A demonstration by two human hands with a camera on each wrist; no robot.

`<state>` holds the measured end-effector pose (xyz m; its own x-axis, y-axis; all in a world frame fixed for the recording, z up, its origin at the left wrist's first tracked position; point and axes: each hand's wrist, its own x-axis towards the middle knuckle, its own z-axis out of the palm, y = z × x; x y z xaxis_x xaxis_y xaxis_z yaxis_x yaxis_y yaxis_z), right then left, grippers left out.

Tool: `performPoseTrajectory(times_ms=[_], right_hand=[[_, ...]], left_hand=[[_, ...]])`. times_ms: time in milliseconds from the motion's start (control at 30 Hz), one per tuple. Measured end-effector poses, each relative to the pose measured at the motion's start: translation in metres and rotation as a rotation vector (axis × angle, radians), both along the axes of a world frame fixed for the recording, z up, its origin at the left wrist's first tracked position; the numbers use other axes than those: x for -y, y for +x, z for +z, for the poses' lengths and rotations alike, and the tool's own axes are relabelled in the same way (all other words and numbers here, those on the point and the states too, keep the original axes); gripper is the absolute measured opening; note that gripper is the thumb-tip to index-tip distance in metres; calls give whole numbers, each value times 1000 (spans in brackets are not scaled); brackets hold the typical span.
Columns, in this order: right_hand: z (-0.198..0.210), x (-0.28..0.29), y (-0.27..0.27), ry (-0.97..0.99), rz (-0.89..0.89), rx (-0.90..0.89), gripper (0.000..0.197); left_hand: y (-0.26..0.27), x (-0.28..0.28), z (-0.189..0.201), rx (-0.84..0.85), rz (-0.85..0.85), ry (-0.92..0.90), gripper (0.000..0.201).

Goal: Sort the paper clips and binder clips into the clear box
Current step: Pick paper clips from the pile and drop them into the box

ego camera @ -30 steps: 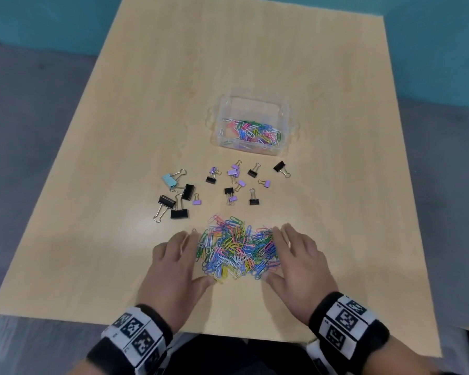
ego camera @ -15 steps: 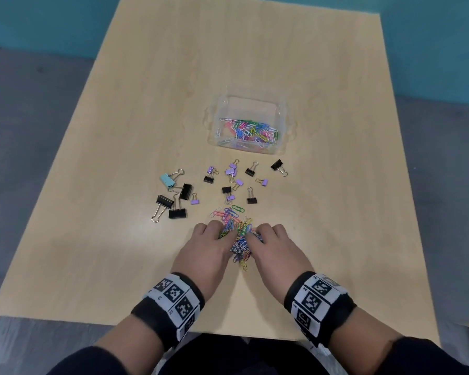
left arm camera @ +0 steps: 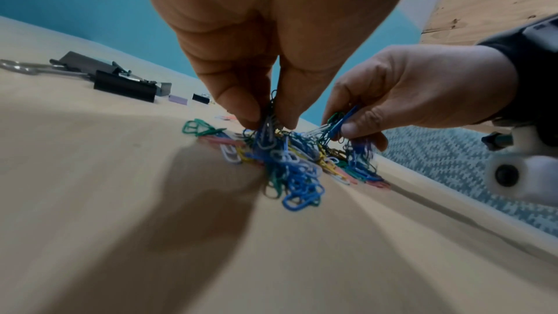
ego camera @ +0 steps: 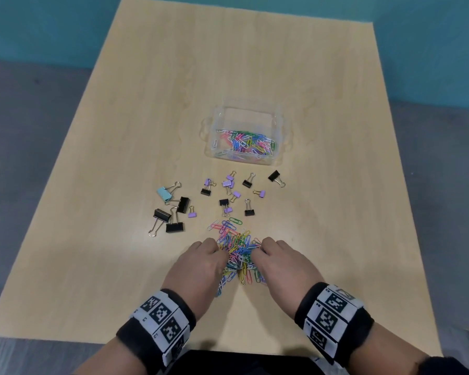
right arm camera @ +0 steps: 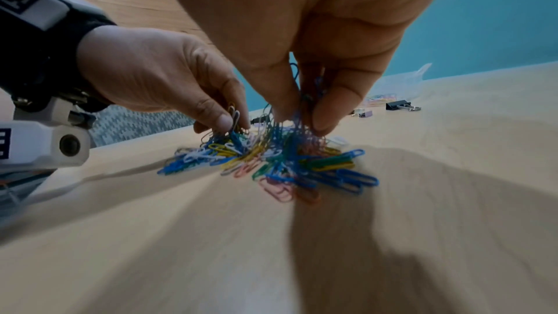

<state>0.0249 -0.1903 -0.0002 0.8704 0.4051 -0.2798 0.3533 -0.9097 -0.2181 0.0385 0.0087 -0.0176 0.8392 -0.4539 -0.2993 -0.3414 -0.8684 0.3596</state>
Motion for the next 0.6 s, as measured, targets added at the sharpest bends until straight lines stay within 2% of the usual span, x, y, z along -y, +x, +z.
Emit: performPoseTrajectory(times_ms=[100, 167, 200, 300, 333, 400, 500, 600], right_hand=[[2, 4, 5, 60, -58, -102, 45], [4, 9, 13, 105, -128, -176, 21], [7, 12, 17, 148, -167, -260, 8], [16, 22, 32, 338, -315, -467, 10], [18, 24, 38, 425, -387, -528, 8], [25, 27, 51, 582, -528, -641, 9], [39, 31, 83, 737, -638, -665, 6], [48, 35, 126, 835, -650, -569, 6]], left_hand=[[2, -2, 4, -33, 42, -46, 23], [6, -3, 10, -63, 106, -139, 8], [10, -3, 15, -102, 140, -181, 8], [23, -3, 32, -221, 220, -298, 10], [29, -3, 38, -269, 269, -351, 6], [45, -5, 45, -382, 377, -492, 11], [80, -3, 59, -483, 483, -661, 7], [130, 7, 69, -364, 544, -697, 6]])
